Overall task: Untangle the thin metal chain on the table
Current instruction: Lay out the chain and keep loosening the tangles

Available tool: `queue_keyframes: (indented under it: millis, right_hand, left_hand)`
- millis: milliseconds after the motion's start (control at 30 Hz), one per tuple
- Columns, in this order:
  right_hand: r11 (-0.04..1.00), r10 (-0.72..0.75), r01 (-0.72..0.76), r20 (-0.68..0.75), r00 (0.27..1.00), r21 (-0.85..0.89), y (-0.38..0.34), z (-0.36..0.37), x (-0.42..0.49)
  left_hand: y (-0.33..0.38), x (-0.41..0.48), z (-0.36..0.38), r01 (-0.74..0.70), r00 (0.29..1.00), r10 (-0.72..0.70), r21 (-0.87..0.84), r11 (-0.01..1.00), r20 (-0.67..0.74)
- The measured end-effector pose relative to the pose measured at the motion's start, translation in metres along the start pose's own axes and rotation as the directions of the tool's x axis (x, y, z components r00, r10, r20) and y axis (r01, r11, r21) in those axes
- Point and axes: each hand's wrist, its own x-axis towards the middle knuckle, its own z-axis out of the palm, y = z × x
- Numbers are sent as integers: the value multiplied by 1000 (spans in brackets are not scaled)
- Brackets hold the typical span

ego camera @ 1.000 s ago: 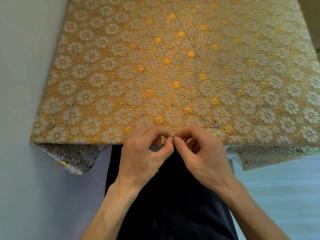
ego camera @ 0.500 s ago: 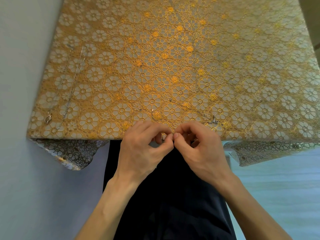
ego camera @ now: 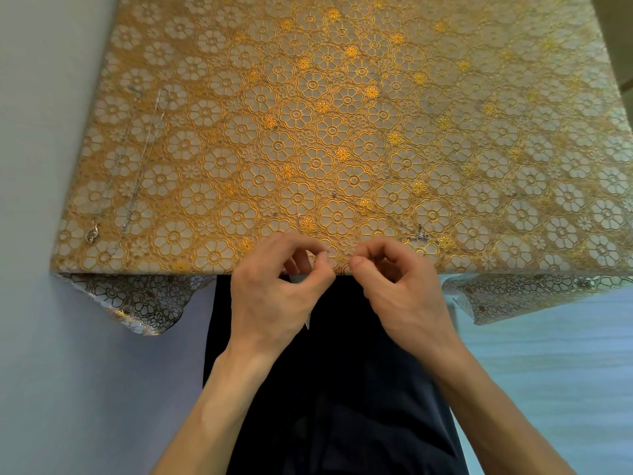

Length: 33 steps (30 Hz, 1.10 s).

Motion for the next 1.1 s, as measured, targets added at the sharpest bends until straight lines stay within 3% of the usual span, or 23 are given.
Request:
queue_keyframes:
  millis: [200, 400, 800, 1100]
  right_hand:
    - [1000, 13, -12, 19, 1000, -29, -2, -4, -4]
    - [983, 128, -135, 57, 990, 123, -8, -1, -7]
    - [964, 218, -231, 106, 970, 130, -5, 3, -7]
    - [948, 247, -262, 104, 964, 179, -3, 7, -7]
  left_hand:
    - [0, 1, -4, -13, 999, 14, -17, 1000, 38]
    - [-4, -4, -2, -102, 994, 99, 46, 994, 52]
    - [-8, -11, -2, -230, 973, 222, 202, 952, 62]
    - [-7, -15, 3, -174, 985, 174, 165, 971, 17]
